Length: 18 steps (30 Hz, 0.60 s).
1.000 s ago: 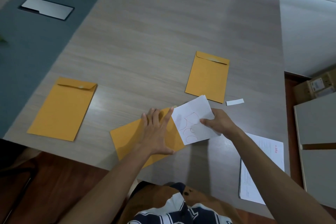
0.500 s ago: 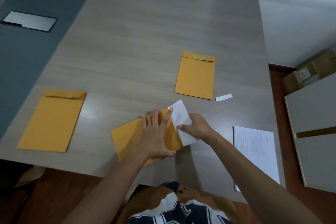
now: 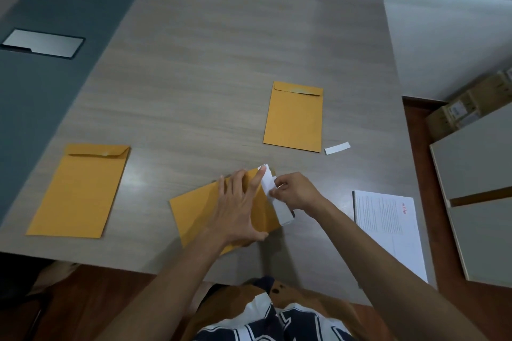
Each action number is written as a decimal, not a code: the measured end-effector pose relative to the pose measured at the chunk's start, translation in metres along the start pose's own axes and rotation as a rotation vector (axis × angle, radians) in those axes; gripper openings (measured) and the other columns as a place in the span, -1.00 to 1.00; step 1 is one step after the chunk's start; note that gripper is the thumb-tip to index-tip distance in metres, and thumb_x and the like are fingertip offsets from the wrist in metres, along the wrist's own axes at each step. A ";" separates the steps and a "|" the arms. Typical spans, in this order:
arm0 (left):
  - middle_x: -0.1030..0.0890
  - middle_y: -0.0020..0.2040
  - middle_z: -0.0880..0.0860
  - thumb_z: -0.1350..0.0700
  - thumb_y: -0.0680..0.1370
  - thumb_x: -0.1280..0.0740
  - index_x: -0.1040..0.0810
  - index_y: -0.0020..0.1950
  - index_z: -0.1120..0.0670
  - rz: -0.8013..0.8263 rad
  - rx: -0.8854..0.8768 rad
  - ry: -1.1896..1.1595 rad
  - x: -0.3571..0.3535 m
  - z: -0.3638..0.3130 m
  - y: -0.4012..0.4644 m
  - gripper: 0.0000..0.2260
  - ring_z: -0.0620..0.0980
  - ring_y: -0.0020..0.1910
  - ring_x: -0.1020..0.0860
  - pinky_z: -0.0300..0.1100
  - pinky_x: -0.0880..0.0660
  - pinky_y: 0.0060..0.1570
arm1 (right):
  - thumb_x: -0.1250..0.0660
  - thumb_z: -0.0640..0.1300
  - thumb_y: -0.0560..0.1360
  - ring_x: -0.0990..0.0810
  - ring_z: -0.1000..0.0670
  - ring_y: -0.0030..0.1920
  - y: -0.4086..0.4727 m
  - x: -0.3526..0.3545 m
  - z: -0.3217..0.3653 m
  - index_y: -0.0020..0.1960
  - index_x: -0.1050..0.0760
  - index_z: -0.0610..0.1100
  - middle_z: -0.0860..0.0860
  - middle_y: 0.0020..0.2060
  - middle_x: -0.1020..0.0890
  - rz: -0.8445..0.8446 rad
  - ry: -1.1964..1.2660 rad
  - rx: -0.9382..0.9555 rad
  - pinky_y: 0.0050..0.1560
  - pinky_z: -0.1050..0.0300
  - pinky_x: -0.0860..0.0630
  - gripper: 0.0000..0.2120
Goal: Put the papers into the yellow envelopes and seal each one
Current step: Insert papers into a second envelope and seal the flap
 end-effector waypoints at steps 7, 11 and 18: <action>-0.14 0.46 0.18 -0.40 0.14 -0.44 0.42 0.52 -0.14 -0.031 -0.011 -0.015 0.004 -0.001 0.002 0.28 0.19 0.46 -0.14 0.29 -0.08 0.44 | -0.38 -0.17 0.51 -0.62 -0.10 -0.13 0.003 -0.007 0.003 -0.02 -0.61 -0.12 -0.10 -0.09 -0.65 0.114 0.109 -0.066 -0.15 0.03 -0.61 -0.93; -0.15 0.45 0.17 -0.40 0.14 -0.41 0.43 0.52 -0.14 -0.037 -0.016 -0.010 0.004 0.002 0.001 0.27 0.17 0.47 -0.14 0.27 -0.10 0.43 | -0.34 -0.22 0.53 -0.61 -0.06 -0.21 0.005 -0.008 0.003 0.02 -0.61 -0.15 -0.09 -0.16 -0.63 0.193 0.152 -0.110 -0.22 0.12 -0.60 -0.90; -0.15 0.45 0.17 -0.39 0.13 -0.42 0.42 0.52 -0.14 -0.032 -0.024 -0.026 0.001 0.000 0.002 0.28 0.17 0.47 -0.15 0.27 -0.07 0.44 | -0.37 -0.22 0.53 -0.64 -0.02 -0.24 0.010 -0.002 0.005 0.14 -0.60 -0.22 -0.10 -0.13 -0.66 0.220 0.086 -0.123 -0.29 0.18 -0.60 -0.80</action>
Point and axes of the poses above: each hand's wrist, its own y-axis towards the middle knuckle, its own x-axis out of the back of the hand, z = x × y, the point moved 5 cm from there along y, towards the middle knuckle
